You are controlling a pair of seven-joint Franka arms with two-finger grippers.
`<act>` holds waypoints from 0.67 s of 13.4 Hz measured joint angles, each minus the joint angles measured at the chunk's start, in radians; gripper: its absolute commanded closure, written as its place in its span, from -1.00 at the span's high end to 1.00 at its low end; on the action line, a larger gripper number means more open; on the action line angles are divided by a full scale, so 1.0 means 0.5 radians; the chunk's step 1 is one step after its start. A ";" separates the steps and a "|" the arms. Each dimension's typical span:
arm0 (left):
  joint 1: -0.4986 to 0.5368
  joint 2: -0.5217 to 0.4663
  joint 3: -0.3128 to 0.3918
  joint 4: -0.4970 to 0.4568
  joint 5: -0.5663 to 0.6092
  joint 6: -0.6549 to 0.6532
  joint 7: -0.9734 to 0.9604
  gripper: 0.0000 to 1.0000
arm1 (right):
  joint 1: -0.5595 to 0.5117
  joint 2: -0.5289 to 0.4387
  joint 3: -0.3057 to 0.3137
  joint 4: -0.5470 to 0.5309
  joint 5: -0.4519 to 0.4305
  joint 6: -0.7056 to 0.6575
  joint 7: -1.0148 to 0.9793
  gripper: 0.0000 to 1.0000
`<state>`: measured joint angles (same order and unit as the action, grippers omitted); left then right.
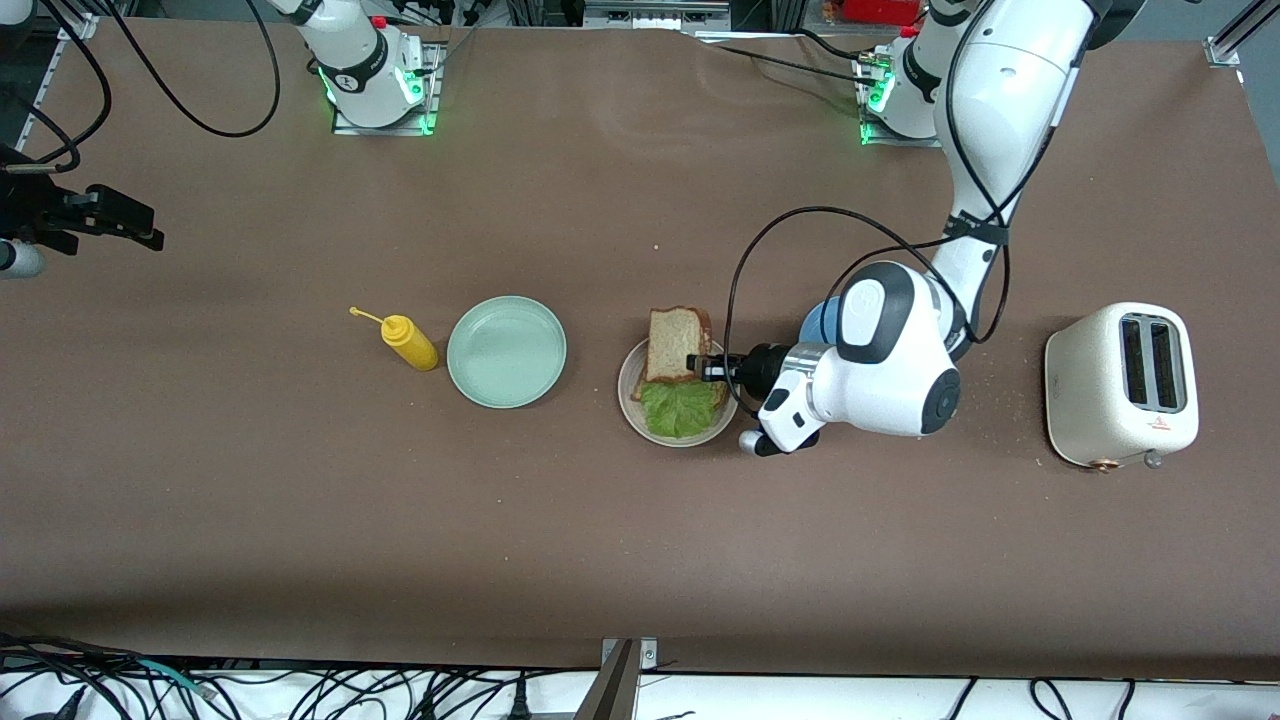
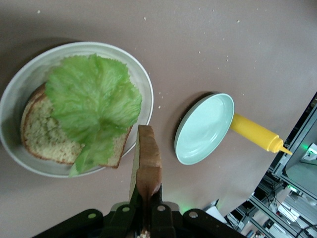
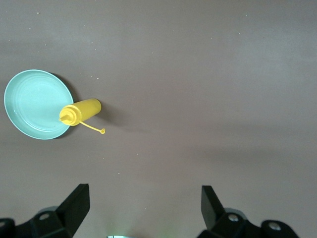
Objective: Make sandwich in beige plate with both arms
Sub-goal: 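Lower the toast onto the lettuce and open the left gripper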
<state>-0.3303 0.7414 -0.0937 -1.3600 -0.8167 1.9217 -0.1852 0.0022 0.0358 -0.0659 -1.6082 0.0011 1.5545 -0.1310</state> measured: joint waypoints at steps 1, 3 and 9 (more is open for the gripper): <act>-0.020 0.010 0.000 0.000 -0.019 0.031 -0.007 -1.00 | 0.000 0.000 0.000 0.000 0.000 0.000 0.000 1.00; -0.038 0.029 0.000 0.001 -0.068 0.054 -0.007 -1.00 | 0.000 0.000 0.000 0.000 0.000 0.000 0.000 1.00; -0.038 0.108 0.014 0.001 -0.070 0.120 -0.007 -0.96 | 0.000 0.001 0.001 0.000 0.000 0.000 0.000 1.00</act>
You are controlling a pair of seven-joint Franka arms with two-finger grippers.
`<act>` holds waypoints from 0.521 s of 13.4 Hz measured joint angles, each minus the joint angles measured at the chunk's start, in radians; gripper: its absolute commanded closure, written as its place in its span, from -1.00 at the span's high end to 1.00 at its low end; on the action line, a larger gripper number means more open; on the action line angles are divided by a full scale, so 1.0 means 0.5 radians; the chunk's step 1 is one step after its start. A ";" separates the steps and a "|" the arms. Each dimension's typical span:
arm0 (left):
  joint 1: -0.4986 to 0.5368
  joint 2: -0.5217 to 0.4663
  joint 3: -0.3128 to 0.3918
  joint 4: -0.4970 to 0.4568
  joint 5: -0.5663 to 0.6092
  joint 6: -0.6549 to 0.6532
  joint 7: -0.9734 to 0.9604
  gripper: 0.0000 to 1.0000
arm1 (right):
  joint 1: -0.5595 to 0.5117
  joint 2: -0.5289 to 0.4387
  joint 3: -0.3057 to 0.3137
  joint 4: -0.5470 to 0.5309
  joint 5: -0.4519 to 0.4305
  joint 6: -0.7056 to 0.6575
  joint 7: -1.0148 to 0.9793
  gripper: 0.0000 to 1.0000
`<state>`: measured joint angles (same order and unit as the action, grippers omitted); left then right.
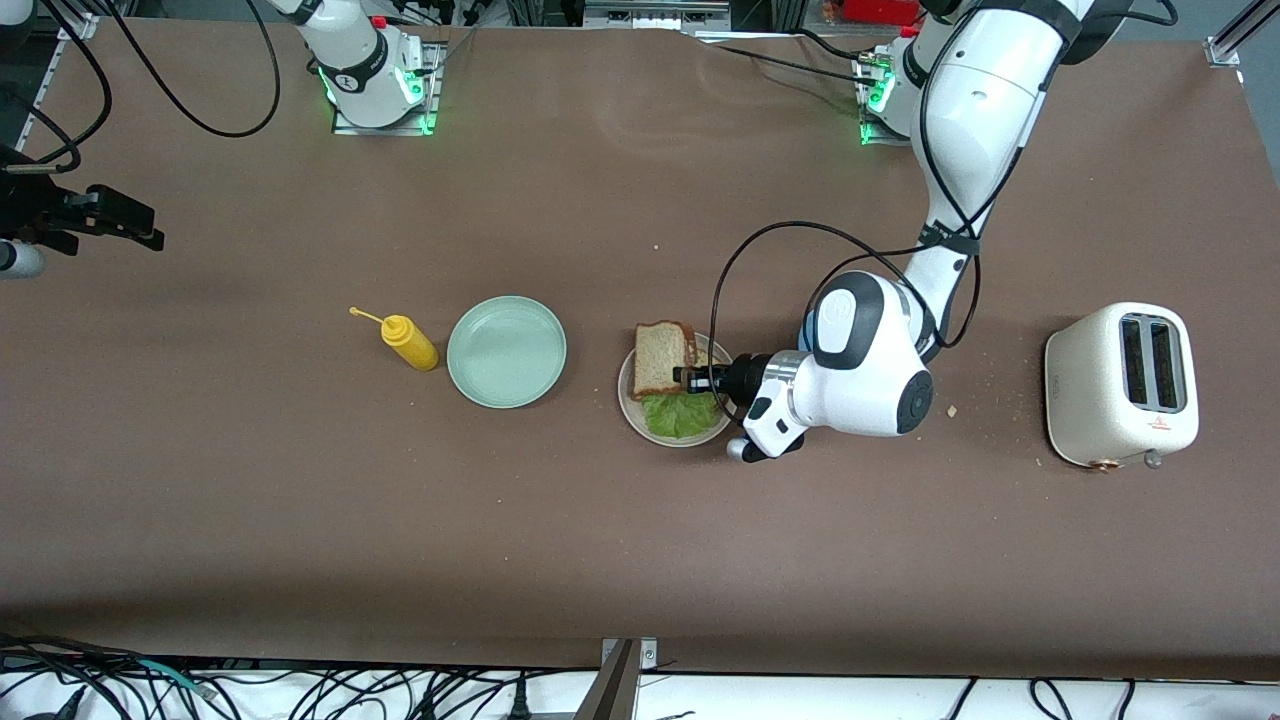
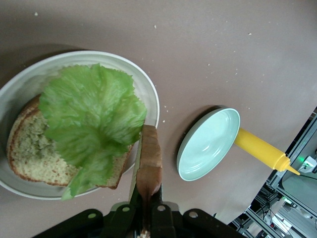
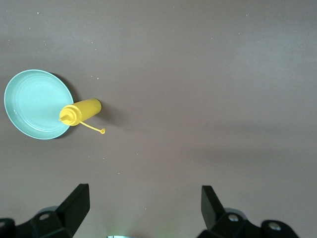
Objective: Make sandwich in beige plate with both arms
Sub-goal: 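Lower the toast onto the lettuce and open the left gripper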
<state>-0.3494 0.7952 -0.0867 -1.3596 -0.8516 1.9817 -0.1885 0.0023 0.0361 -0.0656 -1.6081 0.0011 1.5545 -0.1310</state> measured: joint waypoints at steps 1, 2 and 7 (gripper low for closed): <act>0.000 0.011 0.000 0.000 0.000 0.001 0.000 -0.52 | 0.000 0.000 0.000 0.000 0.000 0.000 0.000 1.00; 0.000 0.022 0.001 0.000 0.000 0.003 0.012 0.01 | 0.000 0.000 0.000 0.000 0.000 0.000 0.000 1.00; 0.032 0.040 0.036 0.000 0.000 0.007 0.264 0.98 | 0.005 0.001 0.002 0.000 0.000 0.000 0.000 1.00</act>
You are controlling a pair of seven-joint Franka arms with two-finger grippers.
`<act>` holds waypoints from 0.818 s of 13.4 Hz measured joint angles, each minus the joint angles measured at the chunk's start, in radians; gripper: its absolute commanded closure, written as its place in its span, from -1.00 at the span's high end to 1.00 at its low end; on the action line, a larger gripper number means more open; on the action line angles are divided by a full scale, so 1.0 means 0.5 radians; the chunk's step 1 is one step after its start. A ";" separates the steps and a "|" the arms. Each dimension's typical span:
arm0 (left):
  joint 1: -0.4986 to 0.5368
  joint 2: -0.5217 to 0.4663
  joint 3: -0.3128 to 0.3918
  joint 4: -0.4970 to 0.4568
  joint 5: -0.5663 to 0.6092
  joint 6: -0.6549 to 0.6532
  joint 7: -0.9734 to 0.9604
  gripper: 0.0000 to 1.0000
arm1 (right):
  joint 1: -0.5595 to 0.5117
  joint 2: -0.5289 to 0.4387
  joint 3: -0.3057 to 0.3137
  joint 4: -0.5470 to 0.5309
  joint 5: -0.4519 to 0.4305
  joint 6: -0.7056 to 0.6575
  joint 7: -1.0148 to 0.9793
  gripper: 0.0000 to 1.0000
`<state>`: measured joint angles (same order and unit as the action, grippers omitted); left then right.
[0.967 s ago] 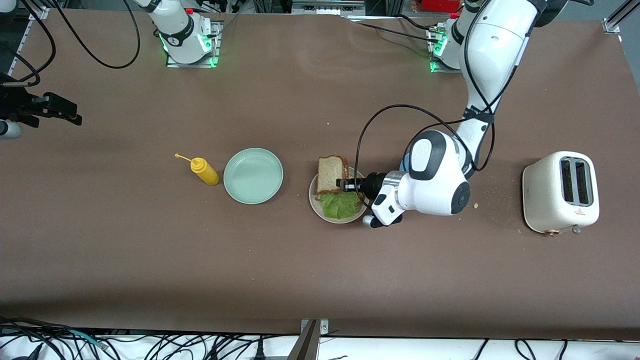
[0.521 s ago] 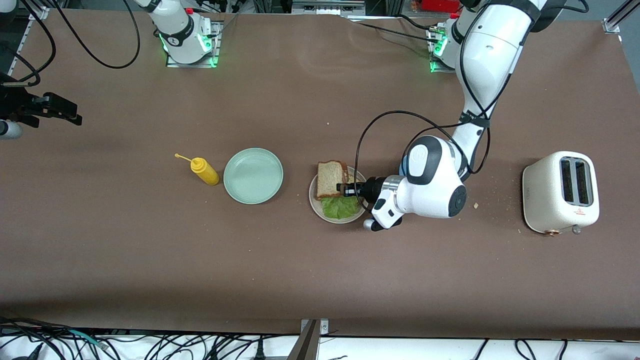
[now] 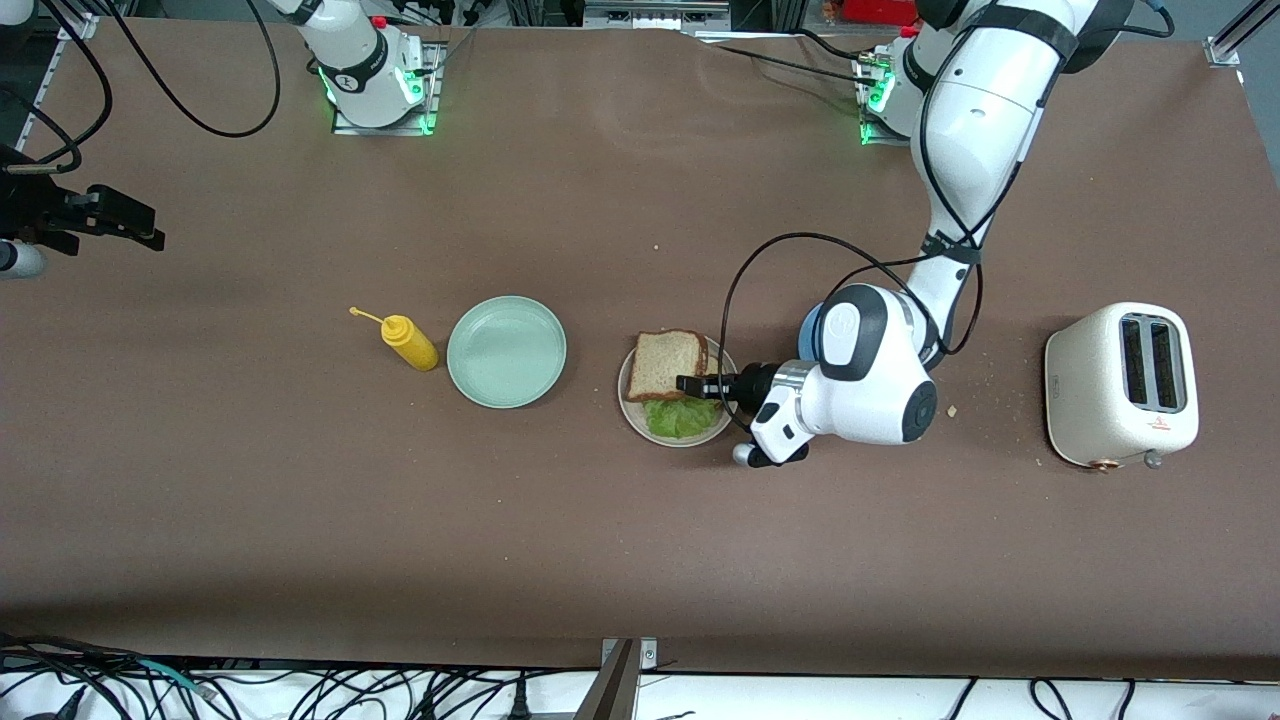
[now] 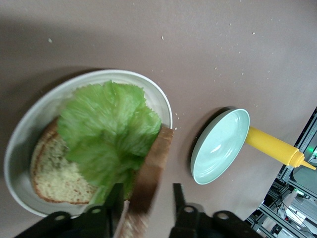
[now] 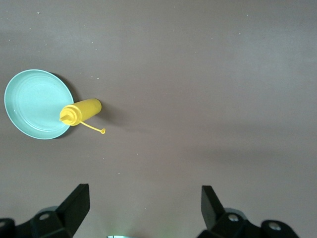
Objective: Make sandwich in beige plate with both arms
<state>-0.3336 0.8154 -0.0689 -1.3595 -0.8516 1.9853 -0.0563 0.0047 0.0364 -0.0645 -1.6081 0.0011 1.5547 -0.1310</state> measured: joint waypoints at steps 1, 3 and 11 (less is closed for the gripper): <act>0.012 0.000 0.001 0.000 0.000 0.000 0.010 0.98 | 0.008 0.001 0.002 0.000 0.000 0.002 0.000 1.00; 0.025 0.000 0.001 0.000 0.000 0.000 0.013 0.98 | 0.019 0.002 0.003 0.000 0.000 0.004 0.000 1.00; 0.216 -0.005 0.012 0.028 0.166 0.003 0.027 0.99 | 0.021 0.004 -0.001 0.000 0.000 0.007 0.000 1.00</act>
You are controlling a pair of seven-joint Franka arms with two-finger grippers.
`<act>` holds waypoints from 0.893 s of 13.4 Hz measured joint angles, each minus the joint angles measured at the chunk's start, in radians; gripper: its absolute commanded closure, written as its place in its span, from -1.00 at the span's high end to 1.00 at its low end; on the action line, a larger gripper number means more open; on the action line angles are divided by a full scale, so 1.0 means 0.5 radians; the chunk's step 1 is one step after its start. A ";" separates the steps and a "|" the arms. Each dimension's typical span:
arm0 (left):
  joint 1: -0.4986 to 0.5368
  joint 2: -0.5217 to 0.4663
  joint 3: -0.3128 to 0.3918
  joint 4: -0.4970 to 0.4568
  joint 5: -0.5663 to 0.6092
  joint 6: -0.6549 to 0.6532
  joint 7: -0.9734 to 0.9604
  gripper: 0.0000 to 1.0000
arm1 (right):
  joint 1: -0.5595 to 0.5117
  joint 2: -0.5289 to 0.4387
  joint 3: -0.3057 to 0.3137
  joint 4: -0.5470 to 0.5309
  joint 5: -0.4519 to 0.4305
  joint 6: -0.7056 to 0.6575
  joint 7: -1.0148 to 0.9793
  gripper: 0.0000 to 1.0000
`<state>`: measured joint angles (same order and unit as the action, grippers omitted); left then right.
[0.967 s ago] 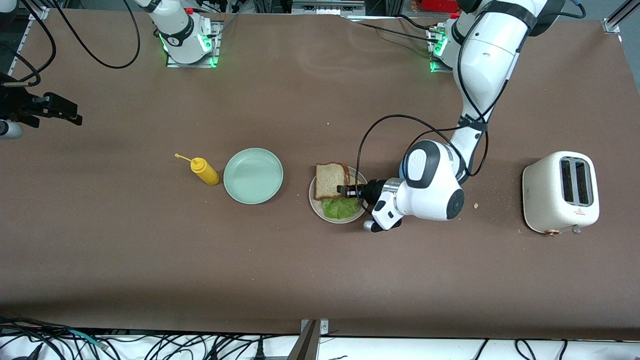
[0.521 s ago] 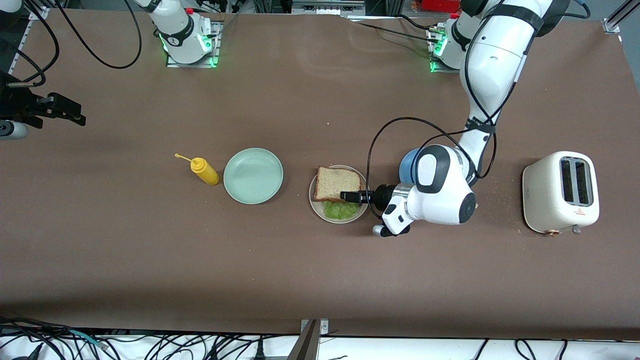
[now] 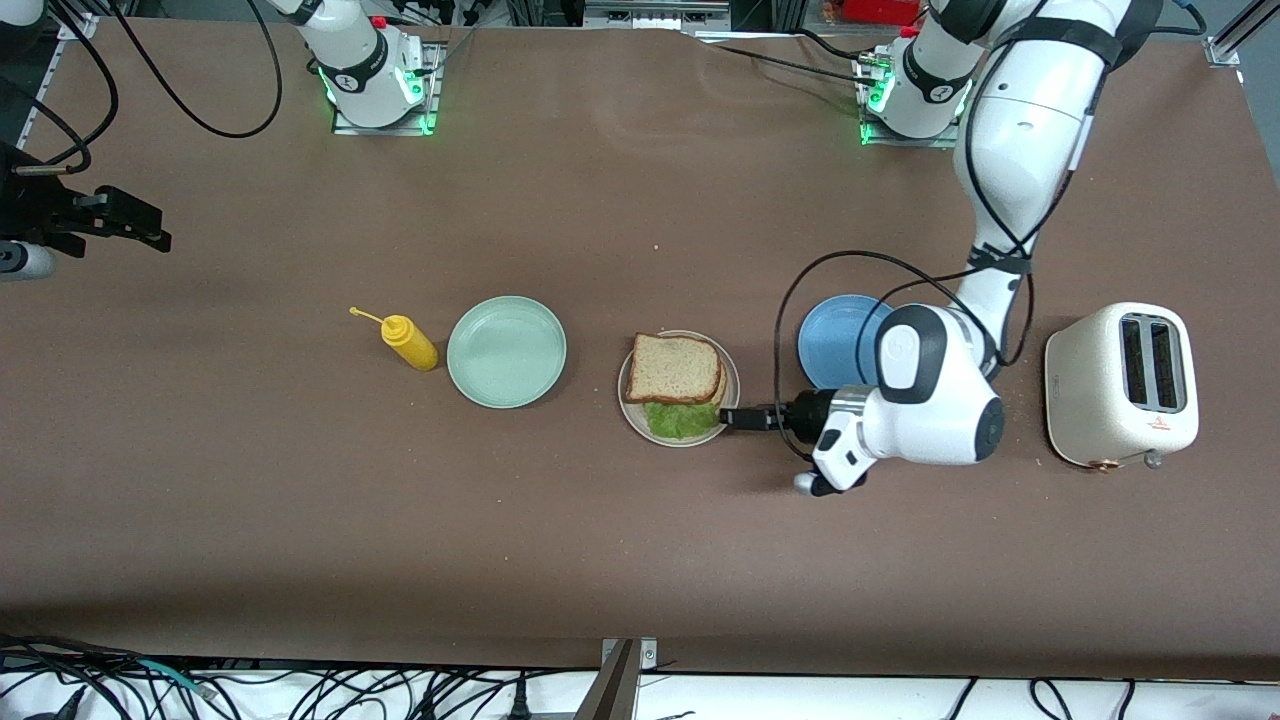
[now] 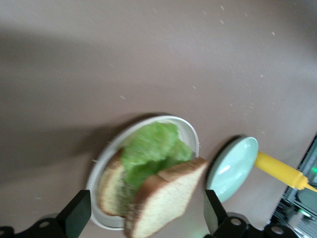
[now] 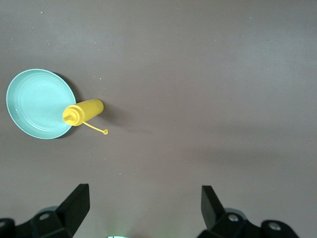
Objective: Make sandwich in beige plate with both arms
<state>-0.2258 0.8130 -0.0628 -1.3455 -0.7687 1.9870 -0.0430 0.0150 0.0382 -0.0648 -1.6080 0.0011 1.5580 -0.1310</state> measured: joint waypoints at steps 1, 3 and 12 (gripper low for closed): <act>0.028 -0.008 0.000 0.006 0.074 -0.004 0.000 0.99 | 0.000 0.000 0.000 0.000 0.000 0.000 0.000 1.00; 0.081 -0.039 -0.001 0.026 0.282 -0.033 0.001 0.99 | 0.000 0.000 0.000 0.001 0.000 0.001 0.000 1.00; 0.362 -0.451 0.005 0.041 1.258 -0.691 0.001 0.99 | 0.003 0.051 -0.001 0.152 0.002 0.007 0.001 1.00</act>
<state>-0.0447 0.5873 -0.0605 -1.3250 -0.1398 1.6415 -0.0425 0.0165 0.0635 -0.0653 -1.5322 0.0022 1.5614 -0.1304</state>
